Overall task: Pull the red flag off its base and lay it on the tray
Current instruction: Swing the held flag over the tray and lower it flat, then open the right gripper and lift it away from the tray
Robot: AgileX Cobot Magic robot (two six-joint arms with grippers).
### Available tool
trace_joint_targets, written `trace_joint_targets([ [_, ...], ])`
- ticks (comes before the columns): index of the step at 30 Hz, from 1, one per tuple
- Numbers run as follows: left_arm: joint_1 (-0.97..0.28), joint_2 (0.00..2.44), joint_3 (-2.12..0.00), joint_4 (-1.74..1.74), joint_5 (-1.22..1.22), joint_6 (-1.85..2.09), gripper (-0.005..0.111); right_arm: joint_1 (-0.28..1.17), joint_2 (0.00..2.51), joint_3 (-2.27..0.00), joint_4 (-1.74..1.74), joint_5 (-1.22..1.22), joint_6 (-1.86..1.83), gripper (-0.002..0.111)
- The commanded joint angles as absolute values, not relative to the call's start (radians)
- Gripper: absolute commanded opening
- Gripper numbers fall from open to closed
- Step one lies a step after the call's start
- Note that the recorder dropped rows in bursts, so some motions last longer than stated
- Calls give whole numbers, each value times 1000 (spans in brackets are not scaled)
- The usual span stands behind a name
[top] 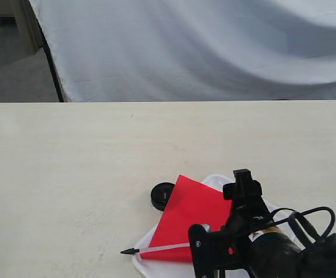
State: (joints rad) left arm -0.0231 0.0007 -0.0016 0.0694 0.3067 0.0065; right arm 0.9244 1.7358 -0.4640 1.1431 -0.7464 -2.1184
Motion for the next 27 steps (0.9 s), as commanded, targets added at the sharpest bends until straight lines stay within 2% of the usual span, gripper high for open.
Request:
trace_joint_targets([
  [1, -21, 0, 0, 74, 301, 0, 1, 969, 1738, -463, 1160, -893, -2109, 70],
  [2, -21, 0, 0, 74, 301, 0, 1, 975, 1738, -463, 1160, -935, -2107, 64],
  [3, -21, 0, 0, 74, 301, 0, 1, 982, 1738, -463, 1160, -984, -2102, 53],
  [5, -21, 0, 0, 74, 301, 0, 1, 981, 1738, -463, 1160, -1086, -2063, 25],
  [6, -21, 0, 0, 74, 301, 0, 1, 981, 1738, -463, 1160, -1138, -2026, 7],
  [7, -21, 0, 0, 74, 301, 0, 1, 981, 1738, -463, 1162, -1174, -1969, 1],
  [17, -21, 0, 0, 74, 301, 0, 1, 979, 1735, -610, 1346, -958, -1774, 0],
  [23, -21, 0, 0, 74, 301, 0, 1, 979, 1735, -776, 1358, -642, -1563, 0],
  [27, -21, 0, 0, 74, 301, 0, 1, 937, 1735, -906, 1338, -306, -1408, 0],
])
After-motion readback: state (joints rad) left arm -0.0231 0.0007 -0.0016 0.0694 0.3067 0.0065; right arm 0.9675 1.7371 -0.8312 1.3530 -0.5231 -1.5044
